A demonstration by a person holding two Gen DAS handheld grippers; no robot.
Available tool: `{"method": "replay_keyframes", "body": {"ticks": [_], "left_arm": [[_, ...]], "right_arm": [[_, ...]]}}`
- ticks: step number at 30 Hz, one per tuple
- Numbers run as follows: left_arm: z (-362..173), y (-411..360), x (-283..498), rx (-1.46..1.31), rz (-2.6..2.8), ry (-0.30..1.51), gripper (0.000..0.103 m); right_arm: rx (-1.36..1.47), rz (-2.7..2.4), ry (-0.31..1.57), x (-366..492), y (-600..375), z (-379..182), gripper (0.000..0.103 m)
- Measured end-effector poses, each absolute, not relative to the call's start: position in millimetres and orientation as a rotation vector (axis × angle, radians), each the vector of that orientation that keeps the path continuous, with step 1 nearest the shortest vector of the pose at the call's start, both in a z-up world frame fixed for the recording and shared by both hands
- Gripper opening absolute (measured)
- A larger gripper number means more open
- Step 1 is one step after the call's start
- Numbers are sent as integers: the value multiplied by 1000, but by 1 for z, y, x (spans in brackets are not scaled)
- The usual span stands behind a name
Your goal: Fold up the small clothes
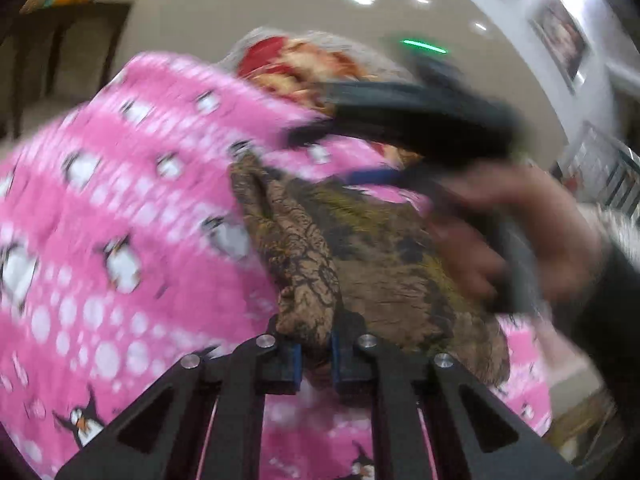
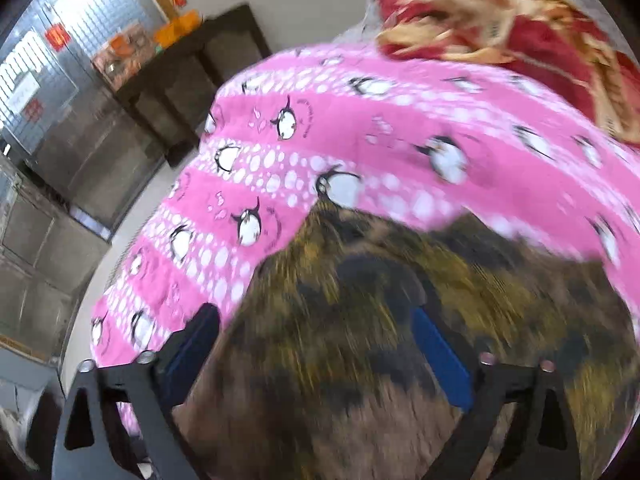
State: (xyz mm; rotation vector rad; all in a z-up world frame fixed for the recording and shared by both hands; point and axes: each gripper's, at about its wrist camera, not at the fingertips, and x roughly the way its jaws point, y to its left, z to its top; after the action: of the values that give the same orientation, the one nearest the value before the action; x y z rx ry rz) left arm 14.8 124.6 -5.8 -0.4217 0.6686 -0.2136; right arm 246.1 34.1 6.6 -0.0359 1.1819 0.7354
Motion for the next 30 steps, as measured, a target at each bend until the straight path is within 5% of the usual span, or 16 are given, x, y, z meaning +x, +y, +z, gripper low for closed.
{"method": "replay_keyframes", "body": {"ticks": [9, 13, 17, 30], "left_arm": [[1, 110, 26, -395, -277, 662, 9], [-2, 111, 24, -404, -279, 665, 9], [-2, 115, 23, -419, -289, 667, 9], [10, 57, 33, -440, -491, 698, 9]], "right_arm": [[-392, 672, 1376, 279, 119, -23, 83], [-475, 647, 1399, 276, 130, -27, 37], [-534, 617, 1387, 271, 128, -29, 15], [-316, 593, 1264, 278, -5, 32, 7]]}}
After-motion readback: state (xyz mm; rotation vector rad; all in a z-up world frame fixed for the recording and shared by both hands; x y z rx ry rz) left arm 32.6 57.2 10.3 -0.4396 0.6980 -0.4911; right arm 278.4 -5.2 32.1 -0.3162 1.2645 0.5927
